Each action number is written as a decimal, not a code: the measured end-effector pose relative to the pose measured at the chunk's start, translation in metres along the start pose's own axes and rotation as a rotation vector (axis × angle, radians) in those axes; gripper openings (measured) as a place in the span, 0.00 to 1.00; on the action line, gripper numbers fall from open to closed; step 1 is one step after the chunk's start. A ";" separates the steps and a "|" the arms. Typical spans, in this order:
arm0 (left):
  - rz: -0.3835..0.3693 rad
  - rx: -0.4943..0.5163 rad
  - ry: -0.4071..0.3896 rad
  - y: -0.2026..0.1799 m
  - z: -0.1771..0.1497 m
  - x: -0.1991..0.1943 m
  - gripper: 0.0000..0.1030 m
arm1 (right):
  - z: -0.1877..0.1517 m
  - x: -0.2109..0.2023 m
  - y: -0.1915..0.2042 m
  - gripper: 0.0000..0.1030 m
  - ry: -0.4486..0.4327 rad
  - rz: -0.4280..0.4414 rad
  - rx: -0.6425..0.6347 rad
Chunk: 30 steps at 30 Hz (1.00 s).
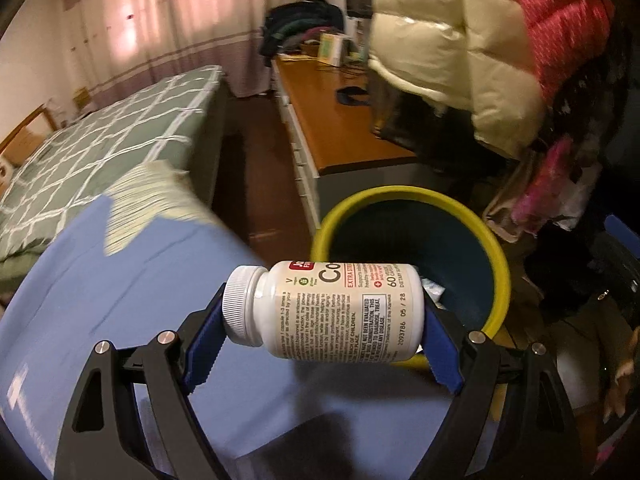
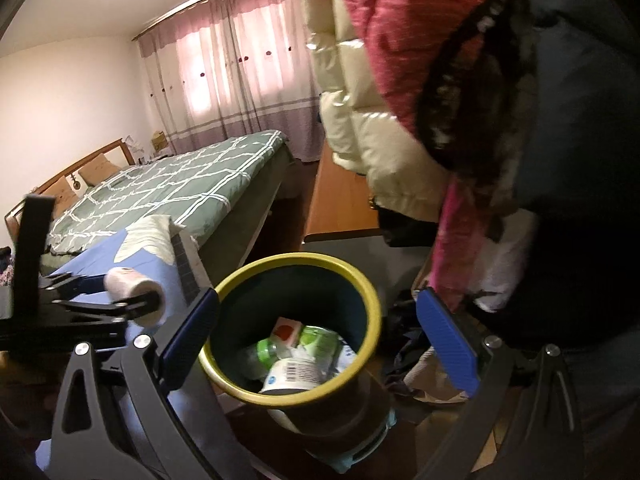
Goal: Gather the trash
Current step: 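Carry the pill bottle over the yellow bin and open the left tool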
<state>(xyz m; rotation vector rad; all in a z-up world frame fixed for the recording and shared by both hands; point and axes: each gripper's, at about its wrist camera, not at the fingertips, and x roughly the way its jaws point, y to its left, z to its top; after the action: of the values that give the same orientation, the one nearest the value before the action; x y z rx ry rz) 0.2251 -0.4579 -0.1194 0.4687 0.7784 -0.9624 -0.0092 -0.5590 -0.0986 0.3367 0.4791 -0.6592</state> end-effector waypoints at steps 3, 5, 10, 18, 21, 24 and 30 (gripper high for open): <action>-0.014 0.034 0.025 -0.028 0.012 0.023 0.82 | 0.001 -0.003 -0.015 0.92 0.000 -0.002 0.015; -0.023 0.055 0.053 -0.044 0.019 0.040 0.82 | 0.001 -0.004 -0.023 0.92 -0.001 -0.007 0.019; -0.020 0.075 0.100 -0.065 0.029 0.073 0.82 | -0.001 -0.004 -0.038 0.92 0.002 -0.014 0.034; -0.012 0.032 0.093 -0.067 0.034 0.081 0.93 | 0.000 -0.006 -0.047 0.92 0.002 -0.013 0.054; 0.002 0.000 0.061 -0.056 0.030 0.059 0.93 | 0.000 -0.009 -0.043 0.92 0.000 -0.004 0.047; 0.023 -0.056 0.004 -0.039 0.018 0.020 0.95 | -0.001 -0.012 -0.034 0.92 0.002 0.015 0.031; 0.162 -0.198 -0.137 0.003 -0.033 -0.085 0.95 | -0.003 -0.023 -0.005 0.92 0.003 0.077 -0.019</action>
<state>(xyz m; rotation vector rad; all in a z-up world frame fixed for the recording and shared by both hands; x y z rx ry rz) 0.1865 -0.3873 -0.0753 0.2859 0.6928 -0.7505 -0.0291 -0.5501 -0.0895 0.3365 0.4730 -0.5789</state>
